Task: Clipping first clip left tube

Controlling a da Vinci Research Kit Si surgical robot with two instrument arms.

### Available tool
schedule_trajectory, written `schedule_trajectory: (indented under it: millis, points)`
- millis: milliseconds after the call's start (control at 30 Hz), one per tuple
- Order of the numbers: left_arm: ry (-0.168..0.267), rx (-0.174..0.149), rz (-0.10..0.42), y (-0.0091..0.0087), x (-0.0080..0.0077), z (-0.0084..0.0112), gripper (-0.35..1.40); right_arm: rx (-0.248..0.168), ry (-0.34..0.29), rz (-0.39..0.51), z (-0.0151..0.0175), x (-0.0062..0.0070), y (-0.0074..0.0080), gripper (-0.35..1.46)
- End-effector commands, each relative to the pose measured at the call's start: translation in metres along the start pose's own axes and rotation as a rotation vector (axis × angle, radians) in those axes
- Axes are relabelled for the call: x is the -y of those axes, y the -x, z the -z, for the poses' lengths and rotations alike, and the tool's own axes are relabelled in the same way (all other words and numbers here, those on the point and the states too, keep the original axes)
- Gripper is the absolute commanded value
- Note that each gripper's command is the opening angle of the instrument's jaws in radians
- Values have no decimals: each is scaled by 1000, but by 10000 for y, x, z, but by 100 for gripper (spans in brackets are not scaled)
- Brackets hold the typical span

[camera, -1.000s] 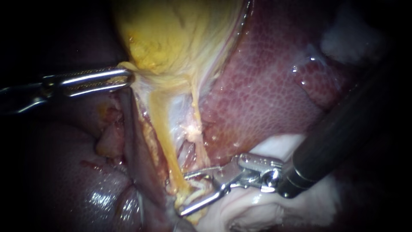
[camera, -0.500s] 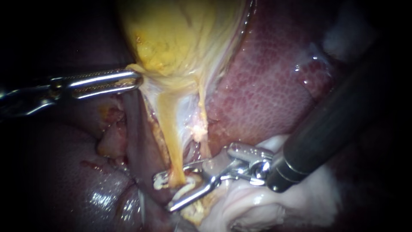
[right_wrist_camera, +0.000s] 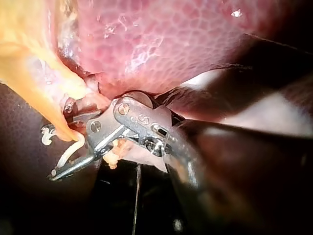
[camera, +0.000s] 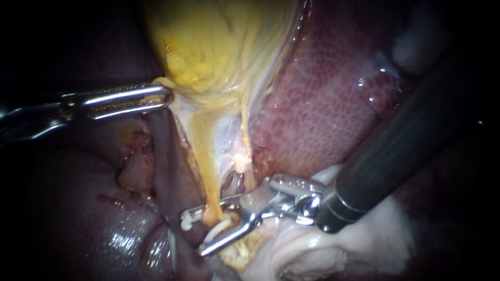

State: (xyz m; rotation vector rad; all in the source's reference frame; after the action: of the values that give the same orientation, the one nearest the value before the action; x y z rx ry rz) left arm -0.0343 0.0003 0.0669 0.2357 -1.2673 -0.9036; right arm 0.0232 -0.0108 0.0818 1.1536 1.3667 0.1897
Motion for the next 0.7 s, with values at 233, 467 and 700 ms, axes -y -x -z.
schedule_trajectory:
  millis: [233, 467, 700]
  points:
    - [0, 0, 1, 1, 0, 2, -35, 18, -2, 0, 11, -3, 12, 55]
    - [0, 0, 1, 1, 1, 2, -35, 7, -9, -6, 19, -1, -2, 48]
    - [1, 0, 1, 2, 2, 2, -35, 4, -5, -24, 21, -3, -2, 16]
